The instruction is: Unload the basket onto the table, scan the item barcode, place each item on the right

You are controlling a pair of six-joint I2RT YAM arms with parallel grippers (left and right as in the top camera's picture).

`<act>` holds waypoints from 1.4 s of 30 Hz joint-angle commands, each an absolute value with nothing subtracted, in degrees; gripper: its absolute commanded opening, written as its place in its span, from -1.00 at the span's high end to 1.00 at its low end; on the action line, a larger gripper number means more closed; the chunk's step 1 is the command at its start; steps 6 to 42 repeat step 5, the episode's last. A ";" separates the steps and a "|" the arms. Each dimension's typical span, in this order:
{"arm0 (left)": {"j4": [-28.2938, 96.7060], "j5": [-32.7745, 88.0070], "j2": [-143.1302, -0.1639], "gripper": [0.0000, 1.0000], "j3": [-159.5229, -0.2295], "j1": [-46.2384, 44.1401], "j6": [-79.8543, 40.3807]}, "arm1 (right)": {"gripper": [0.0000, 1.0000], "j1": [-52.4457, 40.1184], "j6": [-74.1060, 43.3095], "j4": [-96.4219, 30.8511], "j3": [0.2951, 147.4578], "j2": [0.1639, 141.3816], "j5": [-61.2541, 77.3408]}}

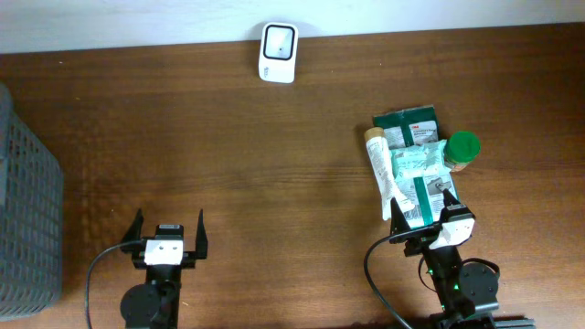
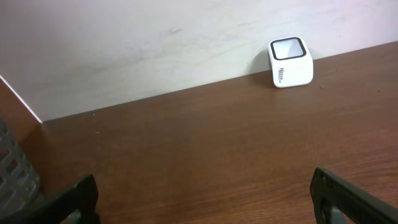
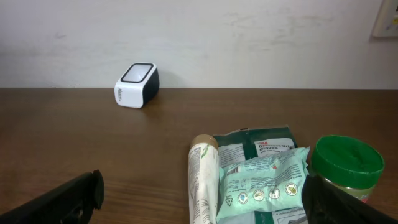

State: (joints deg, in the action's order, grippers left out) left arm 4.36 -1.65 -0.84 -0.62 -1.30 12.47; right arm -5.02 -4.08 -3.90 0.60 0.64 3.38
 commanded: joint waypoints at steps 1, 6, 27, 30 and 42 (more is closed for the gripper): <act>4.80 -0.60 -0.30 -0.98 -0.51 -0.95 13.17 | -0.96 -4.91 -3.84 -4.14 0.32 0.19 4.27; 4.80 -0.60 -0.30 -0.98 -0.51 -0.95 13.17 | -0.96 -4.91 -3.84 -4.14 0.32 0.19 4.27; 4.80 -0.60 -0.30 -0.98 -0.51 -0.95 13.17 | -0.96 -4.91 -3.84 -4.14 0.32 0.19 4.27; 4.80 -0.60 -0.30 -0.98 -0.51 -0.95 13.17 | -0.96 -4.91 -3.84 -4.14 0.32 0.19 4.27; 4.80 -0.60 -0.30 -0.98 -0.51 -0.95 13.17 | -0.96 -4.91 -3.84 -4.14 0.32 0.19 4.27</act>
